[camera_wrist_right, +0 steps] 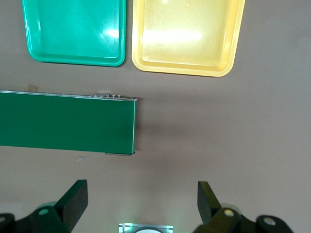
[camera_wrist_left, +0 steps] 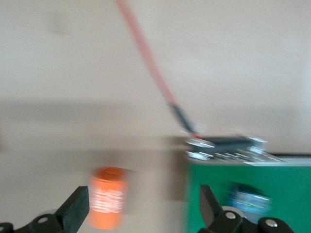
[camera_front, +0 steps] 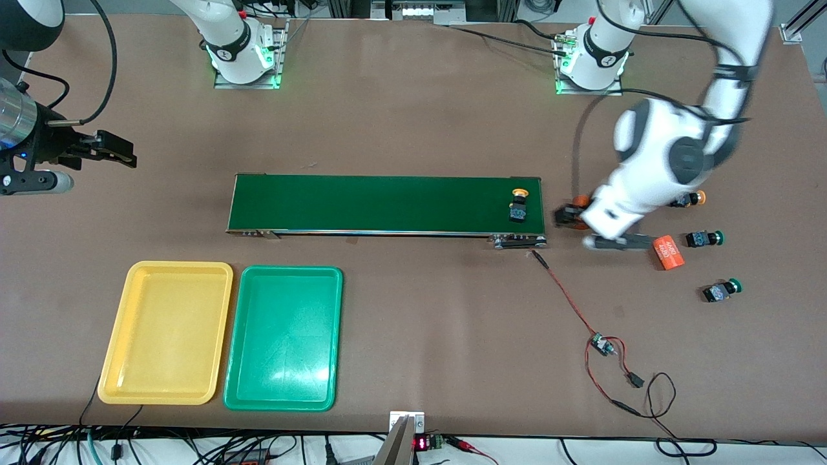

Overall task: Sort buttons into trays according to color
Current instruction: 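Move the left gripper back to the buttons beside the belt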

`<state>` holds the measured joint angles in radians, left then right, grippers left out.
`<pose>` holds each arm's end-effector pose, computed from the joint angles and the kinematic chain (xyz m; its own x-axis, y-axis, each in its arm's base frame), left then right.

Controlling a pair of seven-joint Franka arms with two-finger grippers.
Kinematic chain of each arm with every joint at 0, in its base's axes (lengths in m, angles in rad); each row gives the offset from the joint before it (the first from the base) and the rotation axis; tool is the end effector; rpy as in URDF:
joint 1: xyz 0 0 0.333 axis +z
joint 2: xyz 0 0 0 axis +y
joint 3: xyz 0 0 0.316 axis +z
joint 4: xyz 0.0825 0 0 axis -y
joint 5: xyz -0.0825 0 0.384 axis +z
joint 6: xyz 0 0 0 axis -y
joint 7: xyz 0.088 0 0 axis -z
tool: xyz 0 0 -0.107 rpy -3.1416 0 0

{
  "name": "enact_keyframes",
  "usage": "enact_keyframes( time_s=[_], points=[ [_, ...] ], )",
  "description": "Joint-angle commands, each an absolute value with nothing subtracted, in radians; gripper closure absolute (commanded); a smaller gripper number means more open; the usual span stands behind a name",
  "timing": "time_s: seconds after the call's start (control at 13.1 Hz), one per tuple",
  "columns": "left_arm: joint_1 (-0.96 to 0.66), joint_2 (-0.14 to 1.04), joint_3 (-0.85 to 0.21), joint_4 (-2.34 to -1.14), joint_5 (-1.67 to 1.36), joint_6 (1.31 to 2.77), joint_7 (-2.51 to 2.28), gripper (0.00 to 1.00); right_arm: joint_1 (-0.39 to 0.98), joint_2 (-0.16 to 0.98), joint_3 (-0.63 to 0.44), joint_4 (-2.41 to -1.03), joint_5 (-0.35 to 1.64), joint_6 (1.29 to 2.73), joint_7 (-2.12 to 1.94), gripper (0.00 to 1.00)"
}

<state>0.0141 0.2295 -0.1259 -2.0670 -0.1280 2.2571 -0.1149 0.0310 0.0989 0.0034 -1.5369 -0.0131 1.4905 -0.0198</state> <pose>0.5743 -0.0664 0.3197 0.9947 0.0853 -0.0577 0.0916 -0.9888 0.1181 0.5731 0.0181 0.5781 0.9880 0.0528 -0.1450 0.0548 -0.9984 0.0099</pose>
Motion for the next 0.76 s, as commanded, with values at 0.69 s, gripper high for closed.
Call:
enact_keyframes(
  time_s=[0.69],
  points=[
    [0.397, 0.354, -0.141, -1.976, 0.032, 2.176, 0.798, 0.0, 0.04, 0.101, 0.002, -1.519, 0.018, 1.488, -0.037, 0.0]
  ],
)
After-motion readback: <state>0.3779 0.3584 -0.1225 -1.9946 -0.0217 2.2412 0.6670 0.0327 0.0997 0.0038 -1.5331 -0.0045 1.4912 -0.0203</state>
